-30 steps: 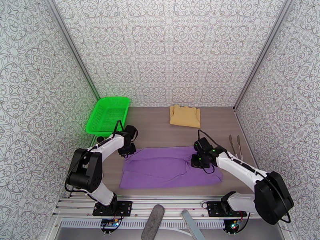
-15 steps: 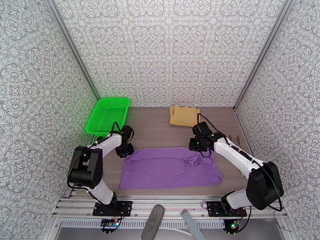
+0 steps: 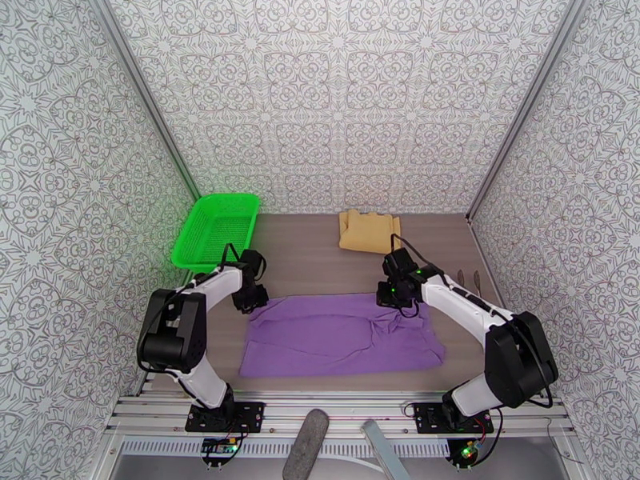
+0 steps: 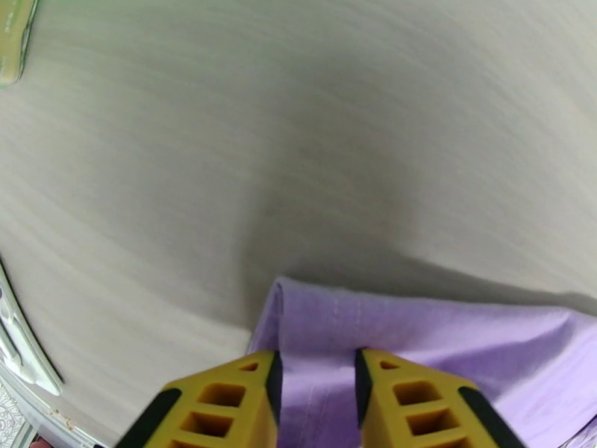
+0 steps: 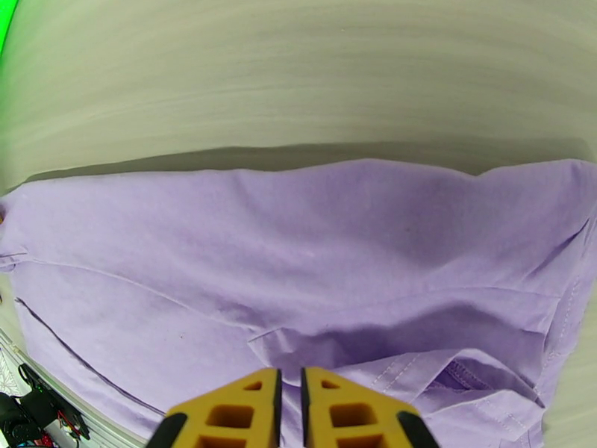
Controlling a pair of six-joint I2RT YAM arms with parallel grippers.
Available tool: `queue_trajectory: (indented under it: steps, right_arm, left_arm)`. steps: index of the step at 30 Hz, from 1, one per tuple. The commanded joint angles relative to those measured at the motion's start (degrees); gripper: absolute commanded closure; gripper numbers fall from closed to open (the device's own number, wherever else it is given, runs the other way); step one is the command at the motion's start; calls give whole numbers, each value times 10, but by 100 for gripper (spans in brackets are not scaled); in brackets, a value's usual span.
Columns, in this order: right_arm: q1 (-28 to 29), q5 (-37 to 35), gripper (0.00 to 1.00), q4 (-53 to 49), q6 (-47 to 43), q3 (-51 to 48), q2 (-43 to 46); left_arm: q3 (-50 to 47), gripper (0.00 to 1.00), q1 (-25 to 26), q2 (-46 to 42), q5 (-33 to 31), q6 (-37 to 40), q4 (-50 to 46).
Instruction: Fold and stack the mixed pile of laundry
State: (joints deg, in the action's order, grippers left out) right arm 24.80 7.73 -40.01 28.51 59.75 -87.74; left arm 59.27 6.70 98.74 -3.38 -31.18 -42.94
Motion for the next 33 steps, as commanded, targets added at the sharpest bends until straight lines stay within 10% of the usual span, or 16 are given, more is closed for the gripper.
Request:
queue_trajectory:
  steps: [1,5,24,28,33]
  right_arm:
    - [-1,-2,84,9,-1,-19,5]
    - [-6,-8,85,15,4,-30,9]
    - [-37,-16,88,137,78,-139,-44]
    - [-37,-22,86,126,86,-147,-25]
    - [-37,-22,84,95,103,-172,32]
  left_arm:
    - [1,77,-9,15,10,10,25]
    - [4,100,-12,17,9,13,32]
    - [116,100,-49,38,50,78,-21]
    - [118,64,-53,44,32,82,-26]
    - [125,50,-49,15,24,83,-43]
